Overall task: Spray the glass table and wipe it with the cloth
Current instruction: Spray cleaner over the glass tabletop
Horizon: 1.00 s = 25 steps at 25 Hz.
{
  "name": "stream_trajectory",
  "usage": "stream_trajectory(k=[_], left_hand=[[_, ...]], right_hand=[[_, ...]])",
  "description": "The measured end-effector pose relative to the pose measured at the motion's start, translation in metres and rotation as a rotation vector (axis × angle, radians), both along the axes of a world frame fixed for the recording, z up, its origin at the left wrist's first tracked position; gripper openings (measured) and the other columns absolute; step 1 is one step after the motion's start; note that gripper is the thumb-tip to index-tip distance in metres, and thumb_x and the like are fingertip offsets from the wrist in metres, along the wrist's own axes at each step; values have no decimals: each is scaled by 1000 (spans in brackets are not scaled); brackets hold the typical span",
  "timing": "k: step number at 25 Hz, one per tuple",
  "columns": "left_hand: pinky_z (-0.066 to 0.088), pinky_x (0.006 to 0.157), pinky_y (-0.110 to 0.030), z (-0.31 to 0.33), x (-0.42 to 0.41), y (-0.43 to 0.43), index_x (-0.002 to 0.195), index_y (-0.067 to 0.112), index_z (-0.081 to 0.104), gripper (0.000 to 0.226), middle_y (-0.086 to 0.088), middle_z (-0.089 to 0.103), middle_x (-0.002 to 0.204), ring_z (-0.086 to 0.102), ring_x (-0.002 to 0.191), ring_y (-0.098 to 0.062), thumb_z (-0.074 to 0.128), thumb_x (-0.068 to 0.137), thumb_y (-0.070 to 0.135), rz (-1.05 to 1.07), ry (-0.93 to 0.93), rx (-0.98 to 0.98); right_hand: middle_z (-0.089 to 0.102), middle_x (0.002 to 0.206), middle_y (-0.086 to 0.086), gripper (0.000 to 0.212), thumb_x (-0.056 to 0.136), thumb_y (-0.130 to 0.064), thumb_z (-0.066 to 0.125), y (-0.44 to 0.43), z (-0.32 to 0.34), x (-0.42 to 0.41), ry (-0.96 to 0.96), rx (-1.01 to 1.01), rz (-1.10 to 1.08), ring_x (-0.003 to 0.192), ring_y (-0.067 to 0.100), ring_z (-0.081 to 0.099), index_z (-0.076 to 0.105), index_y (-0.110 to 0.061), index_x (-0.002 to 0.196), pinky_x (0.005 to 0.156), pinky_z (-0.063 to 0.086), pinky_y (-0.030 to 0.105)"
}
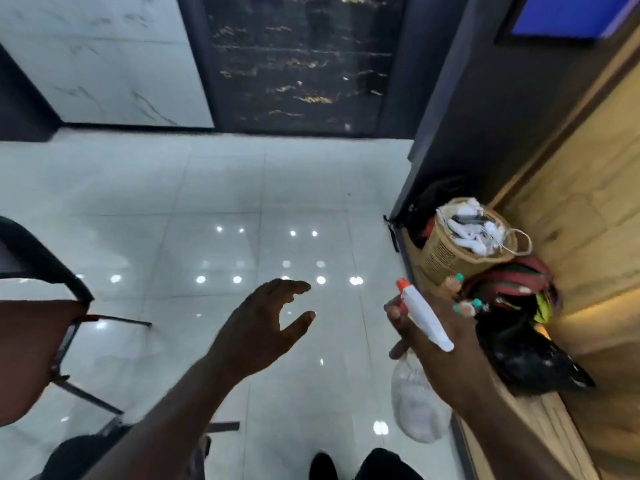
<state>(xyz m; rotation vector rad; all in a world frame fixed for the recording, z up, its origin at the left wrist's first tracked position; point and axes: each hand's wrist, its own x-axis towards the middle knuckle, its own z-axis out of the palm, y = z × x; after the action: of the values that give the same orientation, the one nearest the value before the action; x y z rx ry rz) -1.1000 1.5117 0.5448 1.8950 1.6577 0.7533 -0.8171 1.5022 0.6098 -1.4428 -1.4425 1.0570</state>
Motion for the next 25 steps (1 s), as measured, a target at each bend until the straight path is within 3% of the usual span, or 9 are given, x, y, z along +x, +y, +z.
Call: stream_trajectory(k=[2, 6, 9, 12, 19, 23, 25], left_hand=[[57, 93, -32, 1, -27, 25, 134, 43, 58, 45, 29, 57, 124, 59, 111, 5, 67, 92, 57, 86, -5, -16], [58, 89, -31, -16, -106, 72, 133, 43, 58, 49, 28, 60, 122, 60, 108, 6, 62, 89, 62, 322, 54, -70], [59, 88, -33, -9, -159, 85, 133, 36, 62, 47, 22, 64, 125, 63, 104, 4, 68, 91, 54, 551, 38, -114], [56, 88, -26, 12, -209, 78, 133, 28, 64, 46, 16, 66, 124, 64, 101, 2, 71, 91, 46, 779, 88, -127], [54, 91, -24, 24, -274, -6, 130, 28, 65, 46, 19, 66, 123, 63, 106, 2, 69, 89, 47, 1407, 21, -122], [52, 92, -21, -6, -313, -40, 128, 29, 67, 44, 20, 67, 120, 63, 105, 4, 71, 86, 43, 1637, -61, -84], [53, 94, -22, -15, -333, -48, 130, 31, 65, 45, 21, 66, 120, 61, 107, 4, 73, 87, 42, 1727, -83, -69]], right_hand=[[75, 92, 0, 27, 88, -45, 77, 48, -4, -25, 3, -49, 92, 60, 32, 75, 77, -22, 103, 59, 58, 28], [73, 96, -4, 19, 91, -46, 75, 180, -24, -108, 3, -78, 328, 59, 31, 76, 77, -31, 103, 67, 56, 37], [75, 92, -5, 23, 87, -47, 76, 260, -27, -187, -4, -74, 605, 62, 27, 77, 75, -28, 99, 63, 55, 22], [77, 95, -6, 31, 84, -49, 79, 308, -21, -281, 9, -86, 894, 61, 24, 78, 75, -27, 105, 61, 55, 19], [74, 91, -7, 31, 87, -42, 78, 305, -8, -503, 25, -103, 1516, 60, 24, 76, 78, -25, 112, 59, 52, 12], [72, 84, -4, 31, 87, -43, 81, 270, -18, -607, -29, -87, 1736, 58, 26, 75, 76, -20, 106, 58, 54, 20], [72, 84, -3, 42, 83, -55, 82, 256, -17, -645, -39, -104, 1830, 56, 28, 75, 76, -18, 104, 61, 58, 31]])
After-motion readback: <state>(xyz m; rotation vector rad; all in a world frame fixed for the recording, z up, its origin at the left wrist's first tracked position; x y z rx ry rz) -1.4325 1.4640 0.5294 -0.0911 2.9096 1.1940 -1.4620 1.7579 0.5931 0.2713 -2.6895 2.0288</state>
